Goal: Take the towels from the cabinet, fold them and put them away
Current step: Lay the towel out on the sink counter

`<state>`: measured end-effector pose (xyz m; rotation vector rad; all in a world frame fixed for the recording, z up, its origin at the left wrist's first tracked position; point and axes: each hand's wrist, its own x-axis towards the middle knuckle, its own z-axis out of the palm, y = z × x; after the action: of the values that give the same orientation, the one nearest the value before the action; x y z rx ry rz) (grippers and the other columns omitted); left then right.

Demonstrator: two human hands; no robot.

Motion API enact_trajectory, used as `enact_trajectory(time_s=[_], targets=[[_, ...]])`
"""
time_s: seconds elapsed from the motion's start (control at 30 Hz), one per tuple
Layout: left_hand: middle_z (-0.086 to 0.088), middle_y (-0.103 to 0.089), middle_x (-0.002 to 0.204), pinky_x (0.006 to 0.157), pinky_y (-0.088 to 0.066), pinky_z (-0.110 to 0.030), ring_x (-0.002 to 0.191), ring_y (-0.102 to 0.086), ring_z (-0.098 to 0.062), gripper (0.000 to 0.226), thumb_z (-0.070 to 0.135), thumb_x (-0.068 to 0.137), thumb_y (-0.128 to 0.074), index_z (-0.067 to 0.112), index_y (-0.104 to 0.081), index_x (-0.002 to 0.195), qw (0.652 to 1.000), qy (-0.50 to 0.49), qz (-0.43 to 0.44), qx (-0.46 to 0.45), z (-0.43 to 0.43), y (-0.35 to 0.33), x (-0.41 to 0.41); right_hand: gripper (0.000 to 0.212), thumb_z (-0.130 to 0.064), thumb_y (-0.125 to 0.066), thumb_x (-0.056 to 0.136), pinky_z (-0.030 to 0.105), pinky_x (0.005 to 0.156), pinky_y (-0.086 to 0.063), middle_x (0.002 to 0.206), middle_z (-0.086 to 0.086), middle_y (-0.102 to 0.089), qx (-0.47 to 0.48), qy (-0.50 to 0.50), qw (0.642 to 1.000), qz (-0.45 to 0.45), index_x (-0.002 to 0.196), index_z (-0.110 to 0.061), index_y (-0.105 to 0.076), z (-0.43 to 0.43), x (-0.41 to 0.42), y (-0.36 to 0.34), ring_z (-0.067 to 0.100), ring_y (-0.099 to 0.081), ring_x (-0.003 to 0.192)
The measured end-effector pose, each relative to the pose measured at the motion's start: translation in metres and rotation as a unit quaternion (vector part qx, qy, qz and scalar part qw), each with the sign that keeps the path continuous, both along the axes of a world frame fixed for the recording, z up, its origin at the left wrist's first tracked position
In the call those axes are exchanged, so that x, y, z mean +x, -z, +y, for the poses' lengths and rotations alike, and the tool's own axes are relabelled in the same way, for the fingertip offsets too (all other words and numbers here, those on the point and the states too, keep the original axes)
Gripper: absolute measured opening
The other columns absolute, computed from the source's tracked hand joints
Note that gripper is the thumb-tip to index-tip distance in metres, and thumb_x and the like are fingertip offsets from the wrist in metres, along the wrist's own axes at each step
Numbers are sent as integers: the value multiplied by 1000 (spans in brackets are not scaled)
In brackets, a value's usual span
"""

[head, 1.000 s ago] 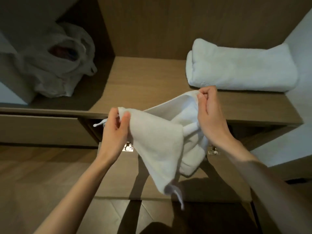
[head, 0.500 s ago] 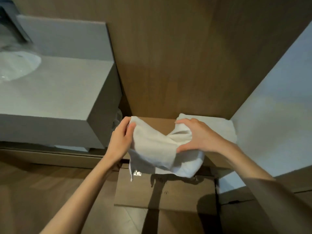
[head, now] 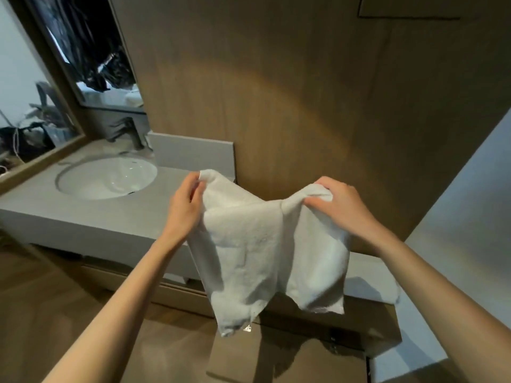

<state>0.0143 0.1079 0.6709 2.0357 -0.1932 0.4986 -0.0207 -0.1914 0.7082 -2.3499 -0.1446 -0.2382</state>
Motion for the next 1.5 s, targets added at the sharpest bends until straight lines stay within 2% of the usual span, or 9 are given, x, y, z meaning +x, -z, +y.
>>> enact_trajectory(time_s=[0.2, 0.33, 0.47, 0.73, 1.0, 1.17, 1.3, 1.37, 1.5], targets=[[-9, -60, 87, 65, -40, -30, 75, -53, -21, 15, 19, 102, -42, 11, -54, 107, 996, -69, -52, -4, 52, -29, 26, 17, -31, -59, 94, 20, 66, -46, 95, -7, -58, 125, 7, 991, -48, 103, -18, -54, 63, 38, -21, 8, -57, 85], [1, -57, 84, 69, -40, -30, 73, -51, -10, 14, 20, 100, -44, 13, -55, 104, 993, -94, -68, -5, 99, -43, 65, 11, -22, -59, 94, 24, 64, -42, 85, -5, -57, 192, 3, 979, -73, 94, -13, -52, 118, 78, -28, 8, -54, 77], [-24, -57, 93, 67, -41, -36, 74, -54, -23, 14, 14, 99, -45, 4, -55, 100, 994, -81, -72, 10, 148, -57, 117, 11, -19, -59, 93, 20, 61, -39, 79, -8, -55, 219, 14, 971, -96, 86, -18, -50, 176, 125, -32, 4, -51, 71], [-3, -57, 126, 96, -45, -40, 109, -55, -20, 40, 22, 101, -40, 19, -42, 140, 999, 11, -24, 27, 234, -56, 217, 9, -26, -57, 96, 16, 70, -48, 95, -13, -59, 253, 67, 959, -108, 104, -23, -54, 257, 201, -27, -1, -58, 86], [-12, -44, 146, 105, -34, -40, 130, -43, -35, 55, 10, 96, -44, 14, -28, 149, 972, 20, 191, 138, 264, 48, 246, 32, -24, -54, 97, 37, 92, -49, 121, -2, -57, 125, 75, 988, 53, 126, -35, -47, 271, 220, 94, 17, -55, 109], [-21, -52, 132, 96, -42, -41, 118, -52, -38, 79, 7, 85, -55, 8, -13, 151, 899, 17, 361, 247, 279, 126, 221, 31, -16, -40, 100, 31, 87, -49, 128, 7, -47, -30, 115, 963, 242, 123, -32, -54, 274, 204, 170, 20, -51, 98], [-25, -39, 139, 103, -38, -42, 125, -44, -38, 89, 16, 90, -55, -2, 11, 147, 848, -31, 442, 292, 276, 151, 205, 32, -6, -47, 94, 32, 95, -37, 139, 4, -38, -103, 118, 948, 278, 120, -22, -54, 273, 201, 173, 24, -39, 120], [-24, -24, 147, 111, -29, -46, 134, -31, -40, 99, 16, 84, -65, -1, 9, 148, 870, -46, 433, 233, 272, 147, 209, 30, -9, -51, 92, 35, 95, -36, 138, 1, -38, -111, 107, 956, 250, 118, -24, -52, 275, 210, 164, 22, -36, 122], [-19, -37, 144, 107, -36, -43, 131, -40, -33, 89, 7, 79, -68, 5, -13, 148, 932, -47, 356, 40, 264, 131, 226, 24, -18, -50, 95, 38, 98, -37, 137, 2, -43, -91, 74, 972, 202, 119, -23, -53, 286, 234, 148, 24, -38, 123]])
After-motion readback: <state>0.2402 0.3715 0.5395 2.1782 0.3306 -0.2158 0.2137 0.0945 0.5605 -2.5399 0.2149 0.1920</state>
